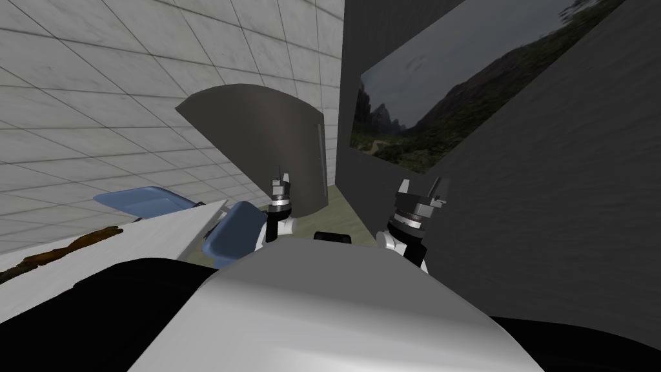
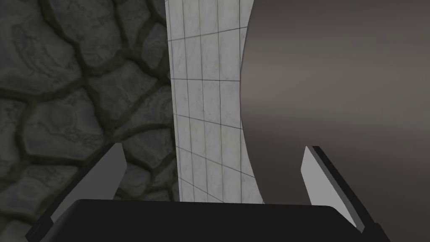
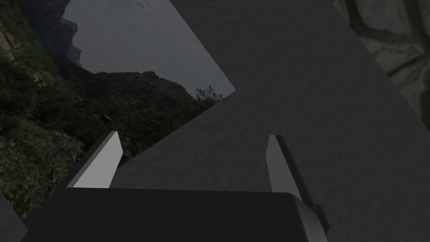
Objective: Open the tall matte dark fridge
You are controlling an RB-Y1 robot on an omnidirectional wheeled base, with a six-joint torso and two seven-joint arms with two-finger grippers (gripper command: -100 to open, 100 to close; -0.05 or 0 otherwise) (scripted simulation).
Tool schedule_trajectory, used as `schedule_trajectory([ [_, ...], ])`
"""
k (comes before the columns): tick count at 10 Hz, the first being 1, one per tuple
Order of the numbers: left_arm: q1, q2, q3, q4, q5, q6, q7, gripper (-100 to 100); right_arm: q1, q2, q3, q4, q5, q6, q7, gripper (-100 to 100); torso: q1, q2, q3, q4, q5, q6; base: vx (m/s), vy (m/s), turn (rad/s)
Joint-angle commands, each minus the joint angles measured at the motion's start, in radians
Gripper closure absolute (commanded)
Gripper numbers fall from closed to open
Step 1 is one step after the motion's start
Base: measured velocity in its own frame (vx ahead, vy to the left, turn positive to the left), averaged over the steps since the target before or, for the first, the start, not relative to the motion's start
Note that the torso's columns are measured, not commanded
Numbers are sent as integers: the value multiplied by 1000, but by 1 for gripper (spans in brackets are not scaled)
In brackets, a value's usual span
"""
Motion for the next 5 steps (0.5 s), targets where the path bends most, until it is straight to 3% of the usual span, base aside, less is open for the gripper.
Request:
schedule_trajectory([
  [1,0,0,0,0,0,0,0,0,0,0,0,0,0,0,0,0,0,40,-82,41,0,0,0,0,0],
  [5,0,0,0,0,0,0,0,0,0,0,0,0,0,0,0,0,0,322,-644,322,0,0,0,0,0],
])
